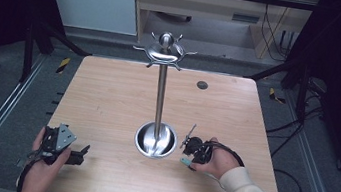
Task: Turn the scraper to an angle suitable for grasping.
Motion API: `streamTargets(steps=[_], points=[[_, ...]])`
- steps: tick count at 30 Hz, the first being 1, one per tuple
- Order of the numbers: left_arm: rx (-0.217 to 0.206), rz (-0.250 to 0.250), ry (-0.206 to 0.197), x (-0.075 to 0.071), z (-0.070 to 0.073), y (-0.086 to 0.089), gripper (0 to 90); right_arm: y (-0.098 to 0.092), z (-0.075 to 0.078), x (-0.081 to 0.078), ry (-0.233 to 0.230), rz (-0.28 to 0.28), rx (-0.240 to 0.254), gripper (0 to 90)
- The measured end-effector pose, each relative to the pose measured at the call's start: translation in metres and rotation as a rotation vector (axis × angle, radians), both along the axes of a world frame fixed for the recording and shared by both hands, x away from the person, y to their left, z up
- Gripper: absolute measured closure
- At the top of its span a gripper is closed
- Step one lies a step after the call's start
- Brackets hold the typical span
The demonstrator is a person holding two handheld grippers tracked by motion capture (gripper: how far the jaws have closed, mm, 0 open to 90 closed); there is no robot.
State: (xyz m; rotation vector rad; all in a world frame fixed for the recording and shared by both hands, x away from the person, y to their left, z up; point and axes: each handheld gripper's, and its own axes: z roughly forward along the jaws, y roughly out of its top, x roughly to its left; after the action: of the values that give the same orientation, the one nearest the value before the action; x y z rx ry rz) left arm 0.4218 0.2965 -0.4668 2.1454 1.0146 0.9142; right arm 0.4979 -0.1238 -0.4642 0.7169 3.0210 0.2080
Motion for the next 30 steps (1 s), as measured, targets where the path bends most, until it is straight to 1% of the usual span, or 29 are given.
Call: streamTargets(steps=[6,11,16,18,19,20,22,23,25,27,30], points=[[-0.001,0.0,0.001,0.0,0.0,0.0,2.8,-0.002,-0.001,0.001,0.001,-0.002,0.007,72.9],[0.0,-0.001,0.001,0.0,0.0,0.0,2.8,-0.002,0.0,0.0,-0.011,0.003,0.006,73.7],[0.002,-0.002,0.002,0.0,0.0,0.0,2.8,-0.004,0.004,-0.001,-0.024,0.003,0.023,74.1],[0.003,-0.002,0.002,0.0,0.0,0.0,2.8,-0.006,0.009,-0.002,-0.035,0.002,0.031,74.2],[0.002,-0.002,0.003,0.0,0.0,0.0,2.8,-0.007,0.012,-0.003,-0.04,-0.01,0.04,74.2],[0.002,-0.002,0.003,0.0,0.0,0.0,2.8,-0.008,0.014,-0.002,-0.053,-0.005,0.035,74.2],[0.002,-0.002,0.003,0.0,0.0,0.0,2.8,-0.01,0.02,-0.003,-0.069,-0.016,0.052,74.3],[-0.001,-0.001,0.002,0.0,0.0,0.0,2.8,-0.012,0.024,-0.003,-0.073,-0.022,0.06,74.3],[0.001,-0.001,0.003,0.0,0.0,0.0,2.8,-0.014,0.032,-0.004,-0.094,-0.027,0.068,74.3],[0.001,-0.001,0.003,0.0,0.0,0.0,2.8,-0.018,0.041,-0.004,-0.122,-0.03,0.092,74.3],[0.007,-0.002,0.005,0.0,0.0,0.001,2.8,-0.022,0.054,-0.004,-0.151,-0.047,0.117,74.4]])
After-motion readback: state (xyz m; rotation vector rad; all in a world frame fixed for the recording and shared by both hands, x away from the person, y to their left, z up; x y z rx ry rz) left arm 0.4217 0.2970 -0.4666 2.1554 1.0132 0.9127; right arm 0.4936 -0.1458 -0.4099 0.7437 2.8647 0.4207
